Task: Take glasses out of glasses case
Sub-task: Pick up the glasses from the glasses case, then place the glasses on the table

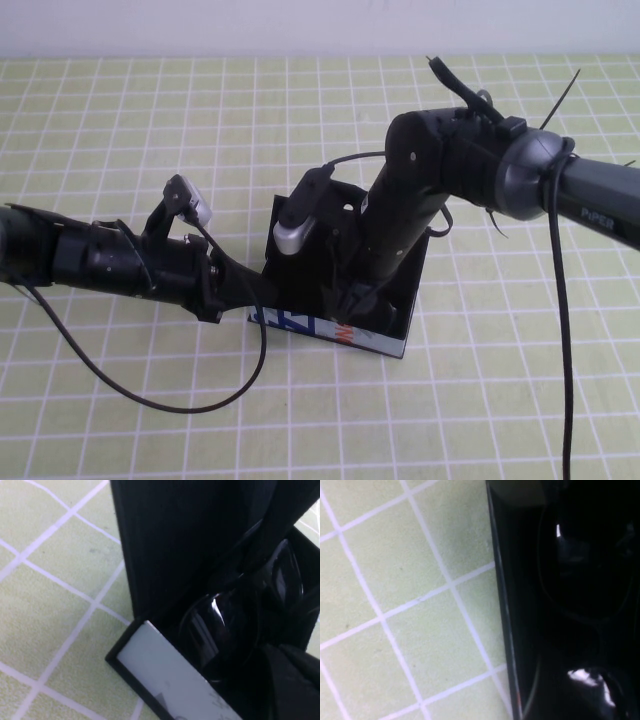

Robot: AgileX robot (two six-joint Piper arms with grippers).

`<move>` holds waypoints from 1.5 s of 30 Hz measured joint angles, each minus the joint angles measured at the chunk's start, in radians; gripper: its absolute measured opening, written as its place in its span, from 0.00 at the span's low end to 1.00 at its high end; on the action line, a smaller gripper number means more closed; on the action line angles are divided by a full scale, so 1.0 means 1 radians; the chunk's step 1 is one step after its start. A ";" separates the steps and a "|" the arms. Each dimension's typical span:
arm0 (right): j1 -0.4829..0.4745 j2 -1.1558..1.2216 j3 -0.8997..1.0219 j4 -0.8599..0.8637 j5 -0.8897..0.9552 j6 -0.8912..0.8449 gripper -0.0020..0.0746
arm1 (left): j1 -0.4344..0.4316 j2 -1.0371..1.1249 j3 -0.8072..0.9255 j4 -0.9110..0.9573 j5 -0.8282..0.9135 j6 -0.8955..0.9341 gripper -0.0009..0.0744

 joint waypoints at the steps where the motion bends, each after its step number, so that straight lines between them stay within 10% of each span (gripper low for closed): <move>1: 0.000 0.002 0.000 0.000 -0.004 0.000 0.41 | 0.000 0.000 0.000 0.000 0.000 -0.002 0.01; 9: 0.000 0.008 0.000 0.000 -0.048 0.000 0.40 | 0.000 0.000 0.000 0.002 0.000 -0.002 0.01; 18: 0.002 0.023 -0.001 0.002 -0.043 -0.007 0.09 | 0.000 0.000 0.000 0.002 0.000 -0.006 0.01; 34: -0.005 -0.198 -0.074 -0.114 0.116 0.243 0.08 | 0.002 -0.244 0.000 -0.017 -0.017 -0.109 0.01; 45: -0.258 -0.512 0.351 -0.144 -0.033 0.599 0.08 | 0.002 -0.351 0.000 0.005 -0.047 -0.205 0.01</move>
